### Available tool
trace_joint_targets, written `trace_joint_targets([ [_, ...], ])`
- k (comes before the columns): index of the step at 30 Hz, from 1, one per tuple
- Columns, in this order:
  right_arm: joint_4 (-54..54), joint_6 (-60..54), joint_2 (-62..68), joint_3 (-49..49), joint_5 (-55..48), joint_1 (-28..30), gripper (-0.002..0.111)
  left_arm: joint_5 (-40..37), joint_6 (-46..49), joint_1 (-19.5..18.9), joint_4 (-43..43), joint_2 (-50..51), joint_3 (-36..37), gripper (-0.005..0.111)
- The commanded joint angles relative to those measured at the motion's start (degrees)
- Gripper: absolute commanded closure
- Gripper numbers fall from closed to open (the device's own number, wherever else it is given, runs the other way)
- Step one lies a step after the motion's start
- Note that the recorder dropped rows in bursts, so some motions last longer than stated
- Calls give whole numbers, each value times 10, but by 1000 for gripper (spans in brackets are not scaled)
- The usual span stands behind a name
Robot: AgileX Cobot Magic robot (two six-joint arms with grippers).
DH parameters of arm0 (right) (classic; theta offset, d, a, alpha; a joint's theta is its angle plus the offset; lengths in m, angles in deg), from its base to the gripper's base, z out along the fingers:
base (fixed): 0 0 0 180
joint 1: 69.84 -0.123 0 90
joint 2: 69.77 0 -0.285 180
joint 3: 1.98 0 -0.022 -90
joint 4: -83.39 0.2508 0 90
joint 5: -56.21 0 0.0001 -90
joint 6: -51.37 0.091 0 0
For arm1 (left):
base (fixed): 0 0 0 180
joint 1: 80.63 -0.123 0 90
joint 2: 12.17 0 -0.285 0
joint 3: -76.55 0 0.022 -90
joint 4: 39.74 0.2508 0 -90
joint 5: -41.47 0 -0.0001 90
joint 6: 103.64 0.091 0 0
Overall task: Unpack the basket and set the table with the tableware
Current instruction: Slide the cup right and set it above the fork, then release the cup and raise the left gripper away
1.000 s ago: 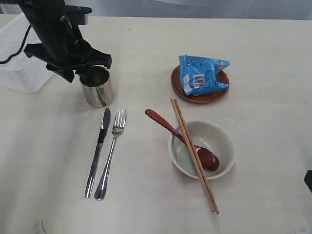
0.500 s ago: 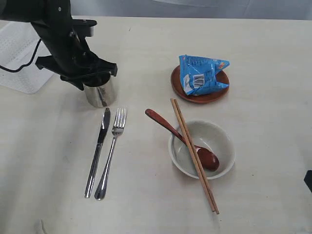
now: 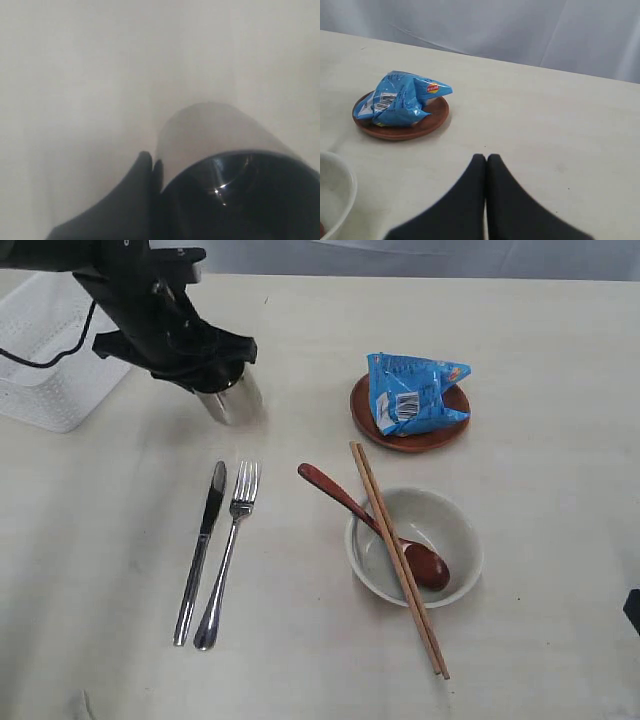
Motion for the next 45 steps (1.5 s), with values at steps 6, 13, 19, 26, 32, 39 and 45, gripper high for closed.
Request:
trace_joint_targets([
  [6,-1,2,-3,-1,2,4,109,-156,30,32,39,77,-174,107],
  [13,-1,2,-3,-1,2,4,109,-221,38,73,60,138,-262,107],
  [19,-1,2,-3,-1,2,4,109,-287,68,77,58,149,-280,107],
  [26,-1,2,-3,-1,2,4,109,-267,71,77,56,149,-280,107],
  [32,-1,2,-3,-1,2,4,109,-263,63,77,56,165,-280,100],
  [39,-1,2,-3,-1,2,4,109,-257,63,77,58,141,-281,56],
  [45,-1,2,-3,-1,2,4,109,-267,65,77,103,55,-281,67],
])
